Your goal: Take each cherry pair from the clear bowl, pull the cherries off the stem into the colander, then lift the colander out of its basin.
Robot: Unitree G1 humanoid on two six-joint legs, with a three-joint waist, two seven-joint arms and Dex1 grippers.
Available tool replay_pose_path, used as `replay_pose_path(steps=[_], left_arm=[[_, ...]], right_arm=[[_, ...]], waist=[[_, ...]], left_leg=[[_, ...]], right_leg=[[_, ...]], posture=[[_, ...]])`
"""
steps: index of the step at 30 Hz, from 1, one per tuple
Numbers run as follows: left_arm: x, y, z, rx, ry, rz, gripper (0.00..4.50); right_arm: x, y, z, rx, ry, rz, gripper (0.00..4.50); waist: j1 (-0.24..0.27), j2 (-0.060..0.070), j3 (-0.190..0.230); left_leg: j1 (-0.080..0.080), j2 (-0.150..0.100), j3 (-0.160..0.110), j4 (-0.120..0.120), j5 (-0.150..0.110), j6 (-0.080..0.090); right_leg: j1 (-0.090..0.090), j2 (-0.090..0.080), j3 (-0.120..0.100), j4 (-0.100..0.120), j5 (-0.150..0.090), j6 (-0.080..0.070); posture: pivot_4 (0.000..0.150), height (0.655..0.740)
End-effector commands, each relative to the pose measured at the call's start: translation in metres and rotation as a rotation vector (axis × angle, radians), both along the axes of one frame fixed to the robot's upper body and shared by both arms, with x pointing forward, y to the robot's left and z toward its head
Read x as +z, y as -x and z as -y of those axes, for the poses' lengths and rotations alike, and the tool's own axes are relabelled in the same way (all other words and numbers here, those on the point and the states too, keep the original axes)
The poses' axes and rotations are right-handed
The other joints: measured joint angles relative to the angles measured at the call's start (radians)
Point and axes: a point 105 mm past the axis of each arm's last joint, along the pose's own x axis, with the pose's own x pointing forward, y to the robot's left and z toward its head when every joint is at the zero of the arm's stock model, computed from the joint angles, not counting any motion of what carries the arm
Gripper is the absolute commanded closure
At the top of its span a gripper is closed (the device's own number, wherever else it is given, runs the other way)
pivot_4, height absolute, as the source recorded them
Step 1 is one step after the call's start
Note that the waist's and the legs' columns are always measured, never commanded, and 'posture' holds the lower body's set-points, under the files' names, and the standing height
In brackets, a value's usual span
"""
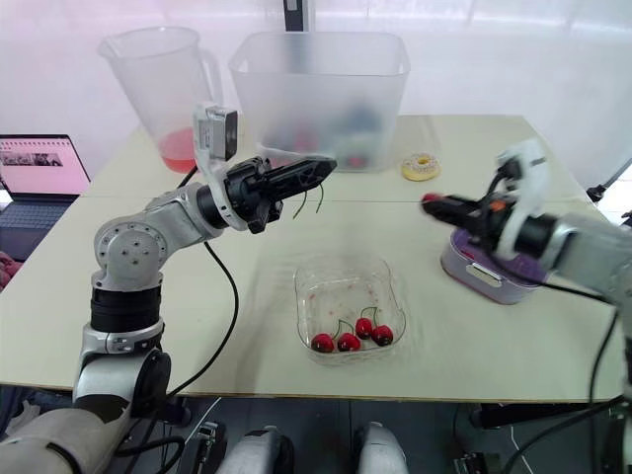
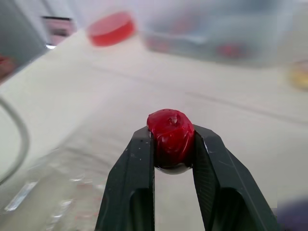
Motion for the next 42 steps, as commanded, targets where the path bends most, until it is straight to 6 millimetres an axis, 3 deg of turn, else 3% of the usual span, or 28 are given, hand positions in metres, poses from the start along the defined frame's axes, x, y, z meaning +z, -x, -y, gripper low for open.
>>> replay_pose_path(steps=[1,8,11,16,19,23,27,33,36,42], left_arm=[[0.005,0.001,-0.014,0.062,0.012,0.045,4.50],[-0.006,0.000,-0.023,0.136,-0.015,0.034,4.50],[-0.010,0.001,-0.026,0.154,-0.019,0.025,4.50],[-0.014,0.001,-0.028,0.168,-0.033,0.020,4.50],[-0.016,0.000,-0.030,0.175,-0.043,0.017,4.50],[-0.026,0.002,-0.039,0.187,-0.074,-0.012,4.50],[-0.042,-0.002,-0.055,0.251,-0.130,-0.057,4.50],[-0.073,-0.018,-0.092,0.398,-0.237,-0.158,4.50],[-0.103,-0.024,-0.112,0.463,-0.343,-0.270,4.50],[-0.132,-0.034,-0.140,0.558,-0.322,-0.397,4.50]], right_arm=[[-0.006,-0.006,0.044,-0.111,0.160,-0.021,3.46],[-0.040,-0.029,0.064,-0.145,0.318,-0.115,3.46],[-0.045,-0.032,0.062,-0.131,0.329,-0.141,2.48],[-0.039,-0.031,0.062,-0.119,0.342,-0.134,0.09],[-0.026,-0.030,0.062,-0.119,0.367,-0.100,0.03],[0.026,-0.020,0.008,0.104,0.279,0.054,0.03],[0.049,0.007,-0.042,0.405,0.322,0.207,0.03],[0.052,0.054,-0.112,0.798,0.134,0.173,0.03],[0.047,0.068,-0.133,0.918,0.107,0.137,0.03],[0.050,0.077,-0.165,1.021,0.074,0.179,0.03]], waist=[[-0.002,0.000,0.000],[-0.003,0.001,0.001],[0.002,0.002,0.001],[0.005,0.002,0.001],[0.001,0.002,0.001],[-0.006,0.007,0.004],[0.000,0.006,0.004],[0.004,0.006,0.005],[0.001,0.005,0.005],[0.001,0.005,0.005]], left_leg=[[0.000,0.000,0.000,0.000,0.000,0.000],[0.001,0.002,0.001,0.000,0.004,-0.008],[0.001,0.002,0.001,0.000,0.004,-0.008],[-0.001,0.000,0.000,0.002,0.005,-0.009],[-0.001,0.000,0.000,0.002,0.005,-0.009],[0.000,0.000,0.001,0.001,0.005,-0.009],[0.000,0.003,-0.001,0.000,0.006,-0.011],[0.000,0.002,-0.002,0.001,0.006,-0.012],[0.000,0.001,-0.002,0.001,0.006,-0.011],[0.000,0.002,-0.002,0.001,0.006,-0.011]], right_leg=[[0.000,0.000,0.000,0.000,0.000,0.000],[0.000,0.002,0.001,0.000,0.000,0.000],[0.000,0.001,0.001,0.000,0.000,0.000],[0.000,-0.002,0.000,0.000,0.000,0.000],[0.000,-0.002,0.000,0.000,0.001,0.001],[0.000,-0.002,0.000,-0.001,0.001,0.001],[0.000,0.001,-0.001,-0.001,0.001,0.001],[0.001,0.000,-0.001,0.000,0.001,0.001],[0.001,-0.001,-0.001,-0.001,0.001,0.001],[0.001,-0.002,-0.001,-0.001,0.001,0.001]], posture=[[0.150,0.6886],[0.150,0.6886],[0.150,0.6886],[0.150,0.6886],[0.150,0.6886],[0.150,0.6886],[0.150,0.6886],[0.150,0.6886],[0.150,0.6886],[0.150,0.6886]])
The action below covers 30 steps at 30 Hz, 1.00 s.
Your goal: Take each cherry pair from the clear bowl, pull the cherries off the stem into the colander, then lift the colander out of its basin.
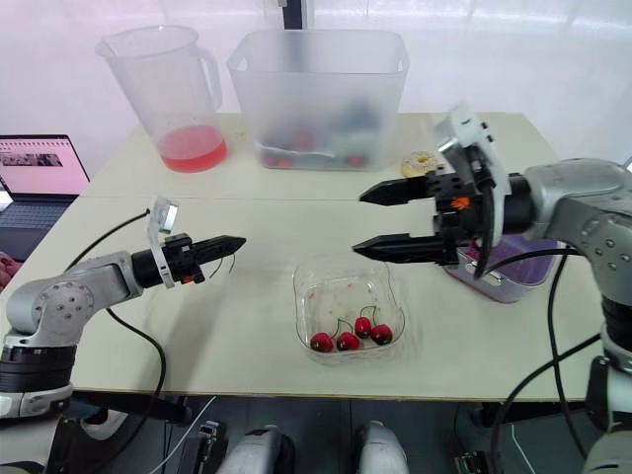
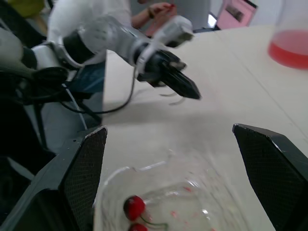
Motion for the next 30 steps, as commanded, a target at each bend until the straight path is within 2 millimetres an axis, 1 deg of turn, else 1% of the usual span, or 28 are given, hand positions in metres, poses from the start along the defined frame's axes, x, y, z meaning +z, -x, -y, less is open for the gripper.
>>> replay_pose_path(steps=[1,3,5,7,10,12,13,16,18,20,22,24,25,26,28,30], left_arm=[[-0.009,-0.006,-0.018,0.069,-0.027,0.002,4.50],[-0.028,-0.012,-0.032,0.147,-0.046,-0.054,4.50],[-0.039,-0.016,-0.045,0.204,-0.056,-0.080,4.50],[-0.044,-0.019,-0.057,0.263,-0.059,-0.095,4.50],[-0.046,-0.025,-0.076,0.343,-0.087,-0.094,4.50],[-0.045,-0.027,-0.085,0.373,-0.099,-0.082,3.91],[-0.041,-0.028,-0.089,0.388,-0.098,-0.068,3.59],[-0.027,-0.032,-0.100,0.418,-0.079,-0.029,2.06],[-0.011,-0.035,-0.109,0.443,-0.086,0.019,1.11],[0.011,-0.038,-0.128,0.488,-0.078,0.086,0.07],[0.026,-0.038,-0.138,0.498,-0.077,0.133,0.02],[0.040,-0.035,-0.133,0.431,-0.106,0.189,0.02],[0.046,-0.030,-0.122,0.347,-0.134,0.222,0.02],[0.047,-0.023,-0.109,0.252,-0.190,0.250,0.02],[0.042,-0.002,-0.081,0.022,-0.306,0.289,0.02],[0.046,0.015,-0.060,-0.127,-0.322,0.310,0.02]], right_arm=[[0.009,0.006,-0.011,0.028,-0.012,0.059,0.03],[0.006,0.002,-0.015,0.015,-0.008,0.063,0.03],[0.004,0.000,-0.018,0.005,-0.006,0.064,0.03],[0.005,0.001,-0.021,0.006,-0.007,0.065,0.03],[0.004,-0.001,-0.018,-0.009,-0.008,0.063,0.03],[0.004,-0.002,-0.015,-0.019,-0.009,0.065,0.00],[0.004,-0.003,-0.015,-0.027,-0.009,0.066,0.00],[-0.001,-0.004,-0.016,-0.036,0.005,0.069,0.00],[-0.002,-0.004,-0.016,-0.046,0.009,0.070,0.00],[-0.003,-0.006,-0.013,-0.066,0.015,0.070,0.00],[-0.004,-0.007,-0.010,-0.082,0.028,0.066,0.00],[-0.007,-0.010,-0.004,-0.113,0.060,0.061,0.00],[-0.013,-0.011,0.002,-0.138,0.099,0.050,0.00],[-0.018,-0.013,0.006,-0.159,0.136,0.045,0.00],[-0.030,-0.015,0.014,-0.194,0.214,0.057,0.00],[-0.042,-0.013,0.017,-0.196,0.286,0.057,0.00]], waist=[[0.001,0.000,0.000],[0.001,0.000,0.000],[0.000,0.000,0.000],[-0.001,0.000,0.000],[0.000,-0.001,0.000],[0.000,-0.001,0.000],[0.000,-0.001,0.000],[0.000,-0.002,0.000],[-0.001,-0.002,0.000],[-0.001,-0.002,0.000],[-0.001,-0.002,0.000],[-0.002,-0.002,0.000],[-0.001,-0.002,0.000],[0.001,-0.002,0.000],[0.000,-0.003,0.000],[-0.001,-0.003,0.000]], left_leg=[[0.000,0.000,0.000,0.000,0.000,0.000],[0.000,0.000,0.000,0.000,0.000,0.000],[0.000,-0.001,0.000,0.000,0.000,0.000],[0.000,-0.001,0.000,0.000,0.000,0.000],[0.000,-0.001,0.000,0.000,0.000,0.000],[0.000,-0.001,0.000,0.000,0.000,0.000],[0.000,-0.001,0.000,0.000,0.000,0.000],[0.000,-0.001,0.000,0.000,0.000,0.000],[0.000,-0.001,0.000,0.000,0.000,0.000],[-0.001,0.000,0.000,0.000,0.000,0.000],[-0.001,0.000,0.001,0.000,0.000,0.000],[-0.001,0.000,0.001,-0.001,0.000,0.000],[-0.001,0.000,0.001,-0.001,0.000,0.000],[-0.001,-0.001,0.001,-0.001,0.000,0.001],[-0.002,-0.001,0.001,-0.001,0.000,0.001],[-0.002,-0.002,0.002,-0.001,-0.001,0.001]], right_leg=[[0.000,0.000,0.000,0.000,0.000,0.000],[0.000,0.000,0.000,0.000,0.000,0.000],[0.000,0.000,0.000,0.000,0.000,0.000],[0.000,0.000,0.000,0.000,0.000,0.000],[-0.001,-0.001,0.000,0.001,0.000,0.000],[-0.001,0.000,0.000,0.001,0.000,0.000],[-0.001,-0.001,0.000,0.001,0.000,0.000],[-0.001,-0.001,0.000,0.001,0.000,0.000],[-0.001,-0.001,0.000,0.001,0.000,0.000],[-0.001,-0.001,0.000,0.001,0.000,0.000],[-0.002,0.000,0.000,0.001,0.000,0.000],[-0.002,0.000,0.000,0.001,0.000,0.000],[-0.002,-0.001,0.000,0.001,0.000,0.000],[-0.002,-0.001,0.000,0.001,0.000,0.000],[-0.002,-0.001,0.000,0.000,0.000,0.000],[-0.002,-0.001,0.000,-0.001,0.000,0.000]], posture=[[0.150,0.6886],[0.150,0.6886],[0.150,0.6886],[0.150,0.6886],[0.150,0.6886],[0.150,0.6886],[0.150,0.6886],[0.150,0.6886],[0.150,0.6886],[0.150,0.6886],[0.150,0.6886],[0.150,0.6886],[0.150,0.6886],[0.150,0.6886],[0.150,0.6886],[0.150,0.6886]])
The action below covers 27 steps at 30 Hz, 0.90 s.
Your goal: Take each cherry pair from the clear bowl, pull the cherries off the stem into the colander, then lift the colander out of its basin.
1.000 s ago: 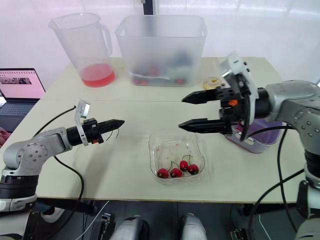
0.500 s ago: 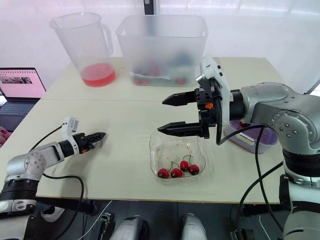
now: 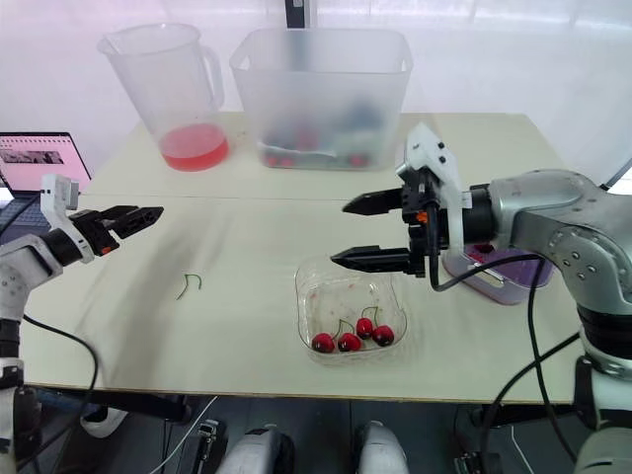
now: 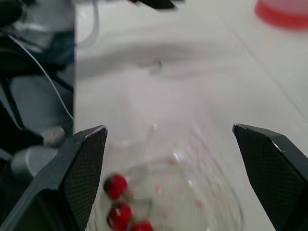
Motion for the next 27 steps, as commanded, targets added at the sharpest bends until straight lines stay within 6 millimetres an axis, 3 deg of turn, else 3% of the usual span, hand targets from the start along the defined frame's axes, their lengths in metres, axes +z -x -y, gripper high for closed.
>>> replay_pose_path(steps=[1,7,11,13,17,22,25,27], left_arm=[[0.019,0.026,0.039,-0.271,-0.073,0.060,0.02],[0.019,0.076,0.079,-0.593,-0.143,-0.030,0.02],[0.020,0.094,0.103,-0.693,-0.127,-0.037,0.02],[0.020,0.090,0.107,-0.664,-0.107,-0.024,0.02],[0.002,0.080,0.094,-0.551,-0.146,-0.029,0.02],[0.011,0.059,0.090,-0.420,-0.074,0.041,0.02],[0.009,0.056,0.090,-0.414,-0.096,0.053,0.00],[0.007,0.057,0.090,-0.415,-0.105,0.050,0.00]], right_arm=[[-0.008,0.006,0.000,0.028,0.104,0.049,0.00],[-0.036,-0.003,0.004,-0.002,0.266,0.044,0.00],[-0.061,-0.012,0.011,-0.075,0.431,-0.031,0.00],[-0.069,-0.015,0.006,-0.056,0.454,-0.044,0.00],[-0.083,-0.016,-0.003,-0.031,0.511,-0.070,0.00],[-0.100,-0.012,-0.011,0.026,0.581,-0.113,0.00],[-0.110,-0.015,-0.014,0.039,0.636,-0.101,0.83],[-0.111,-0.012,-0.020,0.059,0.641,-0.101,0.83]], waist=[[0.000,0.000,0.000],[-0.008,0.001,0.001],[-0.007,0.001,0.001],[-0.003,0.001,0.001],[-0.004,0.001,0.001],[0.002,0.000,0.001],[0.000,-0.001,0.001],[-0.002,-0.001,0.001]], left_leg=[[0.000,0.000,0.000,0.000,0.000,0.000],[0.001,0.003,-0.001,-0.001,0.000,0.000],[0.000,0.002,-0.001,-0.001,0.000,0.000],[0.000,0.002,-0.001,0.000,0.000,0.000],[0.000,0.002,-0.001,0.000,0.000,0.000],[0.000,0.002,-0.001,0.000,0.000,0.000],[0.000,0.001,-0.001,0.001,0.000,0.001],[0.000,0.001,-0.001,0.001,0.000,0.001]], right_leg=[[0.000,0.000,0.000,0.000,0.000,0.000],[-0.001,0.001,0.000,0.001,0.000,0.000],[-0.001,0.001,0.000,0.001,0.000,0.000],[-0.001,0.001,0.000,0.001,0.000,0.000],[-0.001,0.001,0.000,0.001,0.000,0.000],[-0.001,0.002,0.000,0.001,0.000,0.000],[0.000,0.002,0.000,0.002,0.000,0.000],[-0.001,0.002,0.000,0.002,0.000,0.000]], posture=[[0.150,0.6886],[0.150,0.6886],[0.150,0.6886],[0.150,0.6886],[0.150,0.6886],[0.150,0.6886],[0.150,0.6886],[0.150,0.6886]])
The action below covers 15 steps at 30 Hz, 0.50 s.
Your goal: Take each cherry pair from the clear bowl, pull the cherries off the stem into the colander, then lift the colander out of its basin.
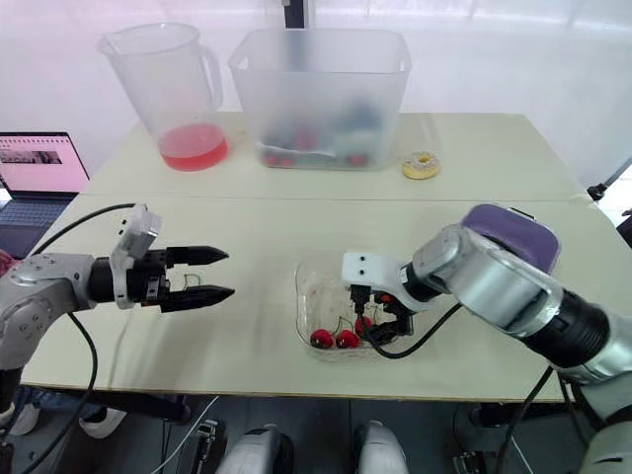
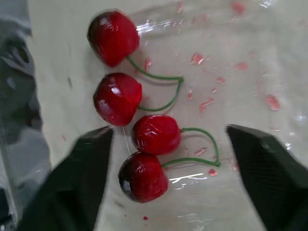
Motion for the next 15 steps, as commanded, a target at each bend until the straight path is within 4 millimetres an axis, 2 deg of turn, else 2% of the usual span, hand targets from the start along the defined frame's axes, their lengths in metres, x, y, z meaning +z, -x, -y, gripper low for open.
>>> replay_pose_path(steps=[1,8,9,11,15], left_arm=[[0.0058,0.0002,-0.0024,0.008,-0.020,0.049,0.00],[0.0112,-0.0039,-0.0049,0.042,0.012,0.081,0.00],[0.0110,-0.0042,-0.0050,0.041,0.010,0.081,0.00],[0.0114,-0.0060,-0.0046,0.037,0.011,0.088,0.00],[0.0140,-0.0088,-0.0019,0.029,0.029,0.088,0.00]], right_arm=[[0.0076,0.0000,-0.0086,0.036,0.010,0.036,0.83],[0.0096,-0.0007,-0.0140,0.047,0.040,0.050,0.83],[0.0107,-0.0008,-0.0153,0.049,0.037,0.051,1.34],[0.0126,-0.0020,-0.0168,0.052,0.036,0.058,2.07],[0.0158,-0.0018,-0.0180,0.066,0.040,0.067,3.98]], waist=[[-0.001,0.000,0.000],[-0.003,0.000,0.000],[-0.003,0.000,0.000],[-0.001,0.000,0.000],[0.000,0.000,0.000]], left_leg=[[0.000,0.000,0.000,0.000,0.000,0.000],[0.000,0.001,0.000,0.000,0.000,-0.001],[0.000,0.001,0.000,0.000,0.000,-0.001],[0.000,0.000,0.000,0.000,0.000,-0.001],[0.000,0.000,0.000,0.000,0.000,-0.001]], right_leg=[[0.000,0.000,0.000,0.000,0.000,0.000],[0.000,0.000,0.000,0.000,0.000,0.000],[0.000,0.000,0.000,0.000,0.000,0.000],[0.000,0.000,0.000,0.000,0.000,0.000],[0.000,0.000,0.000,0.000,0.000,0.000]], posture=[[0.150,0.6886],[0.150,0.6886],[0.150,0.6886],[0.150,0.6886],[0.150,0.6886]])
